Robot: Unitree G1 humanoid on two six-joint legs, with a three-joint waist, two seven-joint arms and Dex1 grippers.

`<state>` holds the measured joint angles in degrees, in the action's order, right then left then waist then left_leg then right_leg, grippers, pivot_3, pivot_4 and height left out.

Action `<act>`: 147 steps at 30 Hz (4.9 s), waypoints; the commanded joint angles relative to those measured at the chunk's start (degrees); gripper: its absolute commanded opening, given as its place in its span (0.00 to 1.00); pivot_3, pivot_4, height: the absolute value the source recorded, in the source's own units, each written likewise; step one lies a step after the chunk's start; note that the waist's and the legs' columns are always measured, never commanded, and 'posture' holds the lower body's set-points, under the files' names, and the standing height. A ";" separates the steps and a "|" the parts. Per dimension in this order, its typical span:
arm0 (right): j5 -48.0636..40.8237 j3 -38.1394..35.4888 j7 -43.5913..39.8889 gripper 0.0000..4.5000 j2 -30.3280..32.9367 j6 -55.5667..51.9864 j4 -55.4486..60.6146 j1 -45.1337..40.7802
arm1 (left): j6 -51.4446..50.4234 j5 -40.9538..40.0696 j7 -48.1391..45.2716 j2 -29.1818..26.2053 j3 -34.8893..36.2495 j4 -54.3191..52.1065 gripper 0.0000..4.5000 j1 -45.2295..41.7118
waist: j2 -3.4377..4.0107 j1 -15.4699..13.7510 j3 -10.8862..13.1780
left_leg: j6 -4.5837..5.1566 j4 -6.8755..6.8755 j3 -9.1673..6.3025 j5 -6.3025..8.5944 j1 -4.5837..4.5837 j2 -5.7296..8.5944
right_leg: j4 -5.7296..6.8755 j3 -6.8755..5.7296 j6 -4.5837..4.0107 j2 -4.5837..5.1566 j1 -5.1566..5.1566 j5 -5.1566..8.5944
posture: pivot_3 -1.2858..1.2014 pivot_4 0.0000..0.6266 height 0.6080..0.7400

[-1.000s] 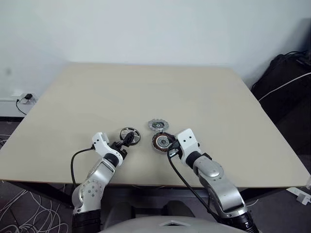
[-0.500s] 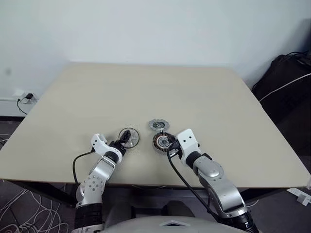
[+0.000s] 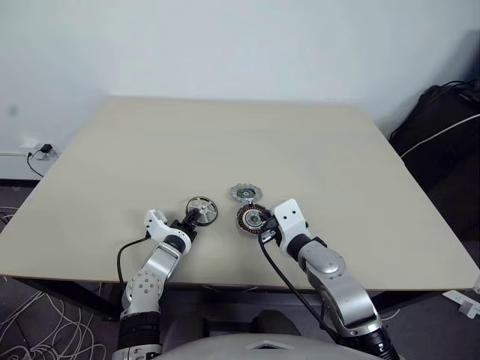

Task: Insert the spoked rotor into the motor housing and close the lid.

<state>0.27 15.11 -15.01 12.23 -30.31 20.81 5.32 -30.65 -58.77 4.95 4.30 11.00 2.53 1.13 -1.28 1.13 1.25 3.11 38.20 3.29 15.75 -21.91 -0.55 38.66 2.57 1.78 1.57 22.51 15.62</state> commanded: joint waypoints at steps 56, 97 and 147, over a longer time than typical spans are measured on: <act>-5.89 -9.30 -4.96 0.09 0.08 33.58 -5.26 19.74 | -10.87 -5.33 -24.11 8.61 -13.13 14.38 0.09 -10.21 | 0.23 -0.32 -0.11 | 0.34 -0.01 -0.08 0.18 -0.14 0.06 | -0.83 0.00 0.29 0.36 0.01 -0.18 | 0.52 0.00 1.00; -6.00 -9.03 -4.55 0.09 0.52 29.36 -3.90 16.48 | -2.09 5.03 -18.96 4.88 -13.55 3.68 0.81 -6.88 | 0.59 -0.63 -0.38 | 0.51 0.04 -0.08 0.08 -0.69 0.18 | -0.84 -0.09 0.33 0.61 0.21 -0.35 | 0.52 0.00 1.00; 4.00 5.10 -25.07 0.09 22.46 6.84 -1.92 -10.75 | 36.56 52.19 -26.08 -8.62 -28.18 -8.71 0.00 15.17 | 1.46 -0.52 -1.09 | 0.80 0.09 -0.05 0.07 -0.71 0.31 | -0.89 -0.55 0.28 1.14 0.29 -0.34 | 0.52 0.00 1.00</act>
<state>3.94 19.02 -36.16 33.31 -23.95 15.97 -4.27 7.69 -7.06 -21.51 -4.71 -16.11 -2.50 16.92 0.18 0.60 0.16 3.90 38.30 3.22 15.82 -22.60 -0.25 37.77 2.00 2.06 2.68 22.78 15.28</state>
